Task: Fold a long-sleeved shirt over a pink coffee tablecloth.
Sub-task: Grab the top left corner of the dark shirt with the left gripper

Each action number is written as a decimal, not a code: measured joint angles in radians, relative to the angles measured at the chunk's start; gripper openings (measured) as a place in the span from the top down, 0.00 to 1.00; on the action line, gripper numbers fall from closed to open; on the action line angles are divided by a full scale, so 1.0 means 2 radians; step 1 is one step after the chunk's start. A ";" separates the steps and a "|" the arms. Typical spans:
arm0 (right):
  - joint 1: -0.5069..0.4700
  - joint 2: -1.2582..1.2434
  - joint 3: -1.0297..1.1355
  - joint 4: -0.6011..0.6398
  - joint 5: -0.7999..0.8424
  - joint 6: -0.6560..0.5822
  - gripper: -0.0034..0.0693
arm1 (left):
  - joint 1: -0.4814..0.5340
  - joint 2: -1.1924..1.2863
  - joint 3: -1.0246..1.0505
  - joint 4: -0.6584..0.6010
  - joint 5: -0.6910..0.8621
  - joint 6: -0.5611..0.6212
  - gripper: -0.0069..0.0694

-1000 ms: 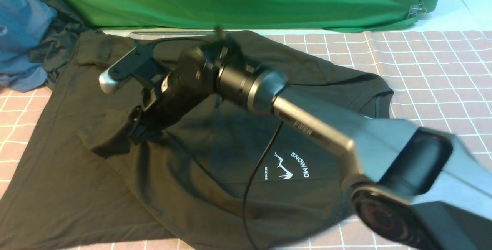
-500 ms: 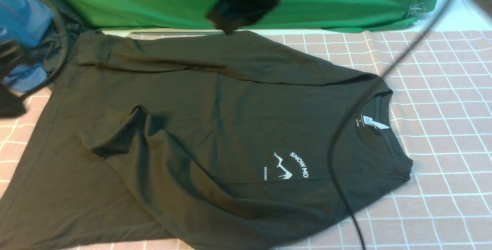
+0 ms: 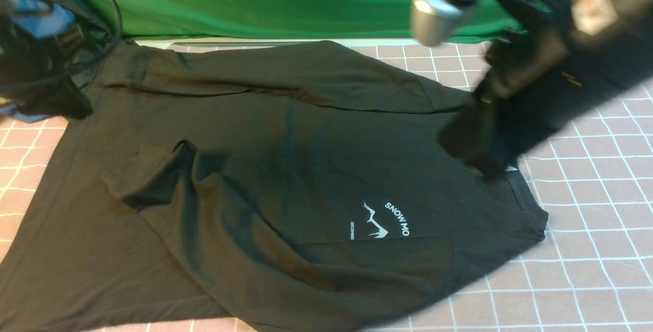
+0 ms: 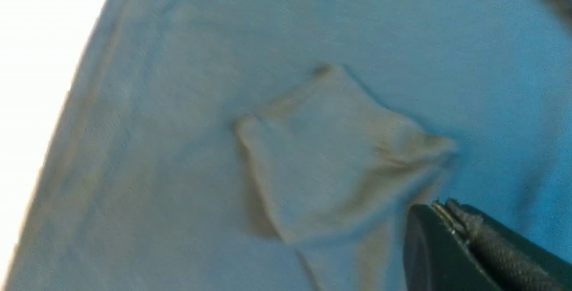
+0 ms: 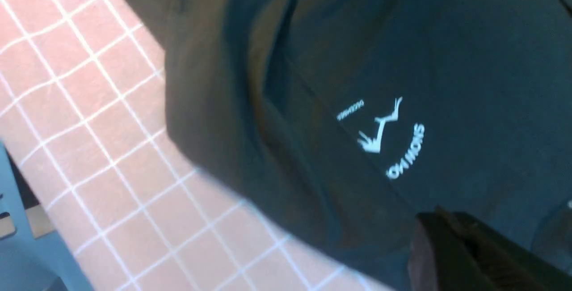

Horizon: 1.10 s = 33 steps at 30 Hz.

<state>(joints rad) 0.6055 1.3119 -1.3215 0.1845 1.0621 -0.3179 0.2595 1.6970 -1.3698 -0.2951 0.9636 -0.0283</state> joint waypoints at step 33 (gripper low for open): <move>0.000 -0.102 0.070 0.002 -0.042 0.010 0.90 | -0.043 0.152 -0.001 0.062 -0.071 0.149 0.81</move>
<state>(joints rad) 0.6055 1.1078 -1.1811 0.1878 0.9772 -0.2985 0.1736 2.0015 -1.3709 -0.1711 0.8226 0.2697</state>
